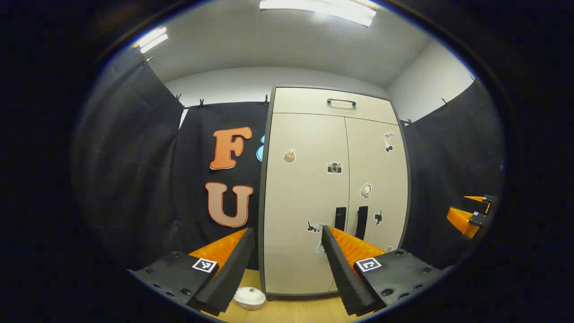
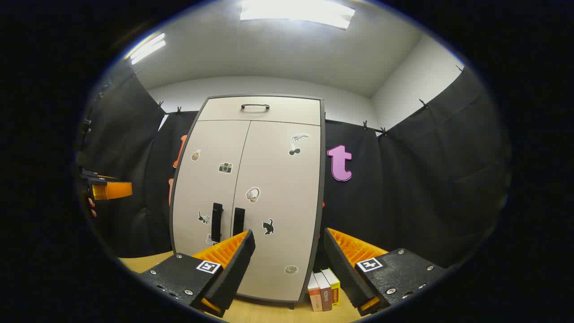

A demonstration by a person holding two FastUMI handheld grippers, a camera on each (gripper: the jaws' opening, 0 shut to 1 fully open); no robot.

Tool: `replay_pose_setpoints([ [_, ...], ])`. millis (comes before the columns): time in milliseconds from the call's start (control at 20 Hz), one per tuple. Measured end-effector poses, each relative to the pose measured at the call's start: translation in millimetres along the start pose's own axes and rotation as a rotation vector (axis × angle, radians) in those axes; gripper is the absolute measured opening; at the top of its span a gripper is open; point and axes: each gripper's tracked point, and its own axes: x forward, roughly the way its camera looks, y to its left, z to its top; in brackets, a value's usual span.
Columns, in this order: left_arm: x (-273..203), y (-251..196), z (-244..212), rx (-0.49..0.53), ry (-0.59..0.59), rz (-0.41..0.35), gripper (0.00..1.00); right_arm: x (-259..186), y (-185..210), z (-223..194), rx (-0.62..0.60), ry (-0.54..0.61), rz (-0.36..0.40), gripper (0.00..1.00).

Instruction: Open the right door of the double-door shoe cabinet with the right hand, and open the left door with the left hand.

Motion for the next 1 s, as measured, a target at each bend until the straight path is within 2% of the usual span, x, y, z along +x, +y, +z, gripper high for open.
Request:
replay_pose_setpoints([
  [200, 0.5, -8.3, 5.8, 0.015, -0.017, 0.001, 0.95, -0.1, -11.4, -6.7, -0.009, 0.003, -0.018, 0.94],
  [450, 3.5, -5.2, 7.0, 0.013, -0.021, 0.006, 0.96, 7.1, -3.3, -9.2, -0.019, 0.012, 0.005, 0.94],
  [1000, 1.7, 19.7, 4.9, -0.005, -0.029, 0.046, 0.96, 29.2, 35.8, -24.3, 0.009, 0.046, 0.081, 0.94],
])
